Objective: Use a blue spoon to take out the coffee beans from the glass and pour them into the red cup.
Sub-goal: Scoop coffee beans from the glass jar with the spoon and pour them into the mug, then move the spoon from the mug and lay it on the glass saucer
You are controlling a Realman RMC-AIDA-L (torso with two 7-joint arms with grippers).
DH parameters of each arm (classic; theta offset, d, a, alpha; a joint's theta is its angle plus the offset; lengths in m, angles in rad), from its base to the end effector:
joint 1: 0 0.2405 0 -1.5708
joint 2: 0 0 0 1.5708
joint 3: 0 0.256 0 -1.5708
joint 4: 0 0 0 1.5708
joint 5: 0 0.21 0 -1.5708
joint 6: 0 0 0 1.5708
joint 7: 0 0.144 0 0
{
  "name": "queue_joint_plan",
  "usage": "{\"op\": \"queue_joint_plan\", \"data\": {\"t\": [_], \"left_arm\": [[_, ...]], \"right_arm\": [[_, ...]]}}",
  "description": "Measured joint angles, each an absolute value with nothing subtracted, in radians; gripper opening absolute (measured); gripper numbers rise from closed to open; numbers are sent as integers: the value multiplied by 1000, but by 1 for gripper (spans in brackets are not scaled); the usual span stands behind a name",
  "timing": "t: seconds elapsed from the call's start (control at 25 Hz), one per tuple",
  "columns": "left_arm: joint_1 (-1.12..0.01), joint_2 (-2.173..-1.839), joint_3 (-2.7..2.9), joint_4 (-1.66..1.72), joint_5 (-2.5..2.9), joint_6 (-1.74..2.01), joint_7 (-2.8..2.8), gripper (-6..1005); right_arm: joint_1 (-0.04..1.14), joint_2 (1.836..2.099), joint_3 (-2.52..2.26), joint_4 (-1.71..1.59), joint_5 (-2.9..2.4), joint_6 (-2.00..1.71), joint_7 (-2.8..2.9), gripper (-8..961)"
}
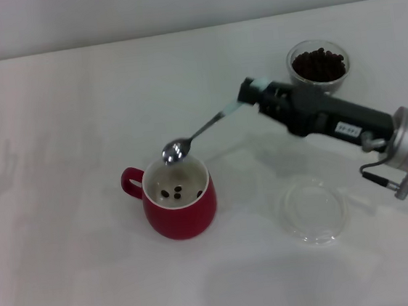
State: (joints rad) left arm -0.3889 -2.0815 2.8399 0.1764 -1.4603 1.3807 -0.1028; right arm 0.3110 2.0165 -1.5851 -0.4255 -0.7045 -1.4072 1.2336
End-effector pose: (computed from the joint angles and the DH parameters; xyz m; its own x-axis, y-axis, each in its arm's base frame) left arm -0.3299 0.2985 -0.0085 0.6730 -0.1521 0.7239 0.7214 -0.0814 -0.6877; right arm 0.2660 0.2889 -0.0278 0.3522 -0.3795 -0.8555 -0.6894 -0.7235 0.0372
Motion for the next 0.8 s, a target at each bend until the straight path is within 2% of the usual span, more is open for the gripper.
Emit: {"op": "queue_joint_plan", "data": {"t": [0.44,0.52,0.68,0.8], "left_arm": [[-390,-2082,2840,176,-1460,1381,-104,800],[-390,-2082,2841,176,-1460,1381,-104,800],[-390,-2081,2841,176,-1460,1381,-104,800],[-390,-2080,2840,176,-1460,1381,-104,800]], "right_arm": [[232,1993,-1529,-313,-513,-1574,1340,252],[205,1972,-1518,-313,-516,-1594,1355,253],[156,1905,-1516,-312,-548,-1602,1407,254],[135,1872,-1514,-311,-585,-1597,1421,255]]}}
